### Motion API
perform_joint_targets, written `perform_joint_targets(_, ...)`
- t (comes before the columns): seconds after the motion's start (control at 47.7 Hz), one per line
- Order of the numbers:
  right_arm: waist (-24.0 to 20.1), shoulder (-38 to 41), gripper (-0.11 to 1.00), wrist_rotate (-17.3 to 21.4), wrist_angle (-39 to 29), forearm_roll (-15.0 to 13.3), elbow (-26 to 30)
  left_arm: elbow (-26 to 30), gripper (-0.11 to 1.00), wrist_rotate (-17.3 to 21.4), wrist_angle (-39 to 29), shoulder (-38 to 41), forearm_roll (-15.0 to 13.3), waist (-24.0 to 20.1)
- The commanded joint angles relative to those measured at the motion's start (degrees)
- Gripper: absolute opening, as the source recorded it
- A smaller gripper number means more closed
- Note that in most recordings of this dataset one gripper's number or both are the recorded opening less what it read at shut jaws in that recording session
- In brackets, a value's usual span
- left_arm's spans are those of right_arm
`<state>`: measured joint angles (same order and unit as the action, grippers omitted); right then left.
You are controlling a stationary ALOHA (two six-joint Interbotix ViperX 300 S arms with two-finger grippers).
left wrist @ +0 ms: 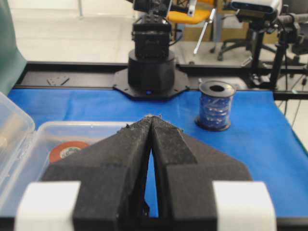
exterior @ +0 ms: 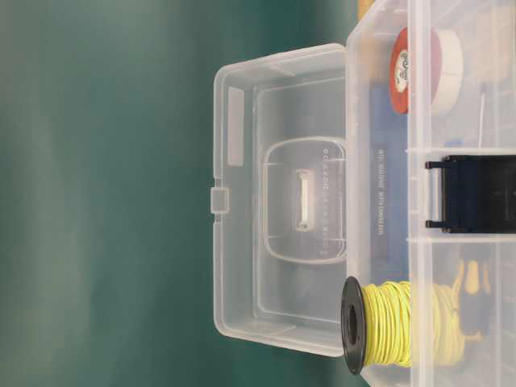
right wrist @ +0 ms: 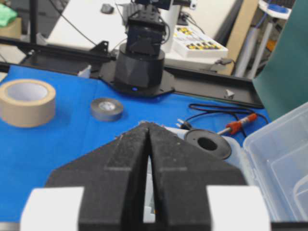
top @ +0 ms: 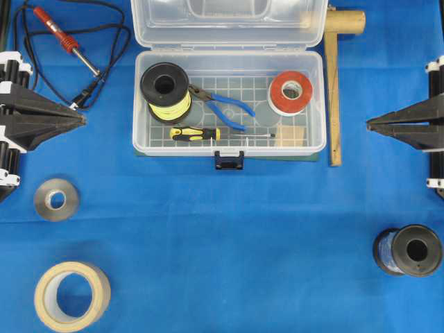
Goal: Pick the nipper from the toolbox among several items.
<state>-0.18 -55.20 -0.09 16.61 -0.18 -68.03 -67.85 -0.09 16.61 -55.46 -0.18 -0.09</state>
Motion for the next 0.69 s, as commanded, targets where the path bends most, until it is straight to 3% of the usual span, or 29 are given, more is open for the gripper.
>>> perform_joint_targets(0.0, 0.2, 0.4, 0.00, 0.3, 0.0, 0.3, 2.0, 1.0, 0.00, 0.0, 0.3, 0.4, -1.8, 0.0)
perform_joint_targets(0.147, 2.0, 3.7, 0.00, 1.1, -5.9, 0.6, 5.7, 1.1, 0.00, 0.1, 0.3, 0.3, -1.8, 0.0)
perform_joint_targets(0.315, 7.0, 11.2, 0.00, 2.6, -14.9, 0.7, 12.9, 1.0, 0.00, 0.2, 0.3, 0.6, -1.8, 0.1)
perform_joint_targets(0.671, 13.3, 35.4, 0.03, 2.4, -34.3, 0.4, 32.0, 1.0, 0.00, 0.0, 0.3, 1.1, -1.8, 0.0)
